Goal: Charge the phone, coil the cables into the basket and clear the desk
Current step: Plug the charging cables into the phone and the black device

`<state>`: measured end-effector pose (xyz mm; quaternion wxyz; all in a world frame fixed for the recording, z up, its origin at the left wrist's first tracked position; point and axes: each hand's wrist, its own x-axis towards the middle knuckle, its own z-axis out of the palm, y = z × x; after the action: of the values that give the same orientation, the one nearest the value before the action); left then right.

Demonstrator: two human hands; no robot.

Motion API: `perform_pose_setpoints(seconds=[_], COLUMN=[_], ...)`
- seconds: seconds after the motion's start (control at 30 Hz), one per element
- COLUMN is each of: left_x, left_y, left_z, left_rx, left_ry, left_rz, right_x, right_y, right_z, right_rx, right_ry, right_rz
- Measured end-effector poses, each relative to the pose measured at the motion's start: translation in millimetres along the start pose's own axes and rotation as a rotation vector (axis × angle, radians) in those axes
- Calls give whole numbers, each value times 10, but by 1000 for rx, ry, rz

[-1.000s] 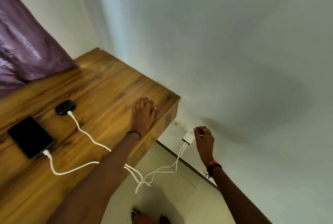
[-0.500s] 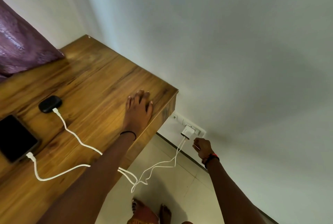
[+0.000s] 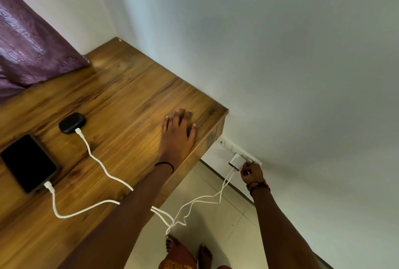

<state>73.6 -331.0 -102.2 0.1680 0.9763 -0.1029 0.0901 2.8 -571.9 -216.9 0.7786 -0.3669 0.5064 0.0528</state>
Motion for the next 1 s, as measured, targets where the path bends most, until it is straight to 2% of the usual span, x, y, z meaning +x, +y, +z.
perform_pose_setpoints(seconds=[0.13,0.3,0.4,0.43,0.47,0.53,0.57,0.63,0.8,1.0], left_x=[3,0,3,1,0,1,3,2,4,15], left_y=[2,4,10,8,8,8,9,13,4,4], left_z=[-4,-12,-14,-15,-14,-10,-10,-14,-9,-59], left_rx=[-3,-2,4,7,11,15,14,11,11,-29], left_ry=[-15,-13,-15,-16,-16,-14,-13,-15,-15,-60], left_rz=[-3,0,0,0,-1,-2,-2,-1,1,15], right_x=[-5,1,20,41,11,-115,-184,-244,-623,-1024], right_y=[2,73,54,33,44,37,29,3,-65,-177], right_z=[11,9,97,98,98,97,87,57,202,401], right_rx=[-44,-235,-118,-53,-150,-54,-134,-190,-249,-113], right_ry=[-8,45,53,104,129,166,172,196,156,10], right_rz=[-7,-80,50,91,57,-2,-60,-35,-129,-178])
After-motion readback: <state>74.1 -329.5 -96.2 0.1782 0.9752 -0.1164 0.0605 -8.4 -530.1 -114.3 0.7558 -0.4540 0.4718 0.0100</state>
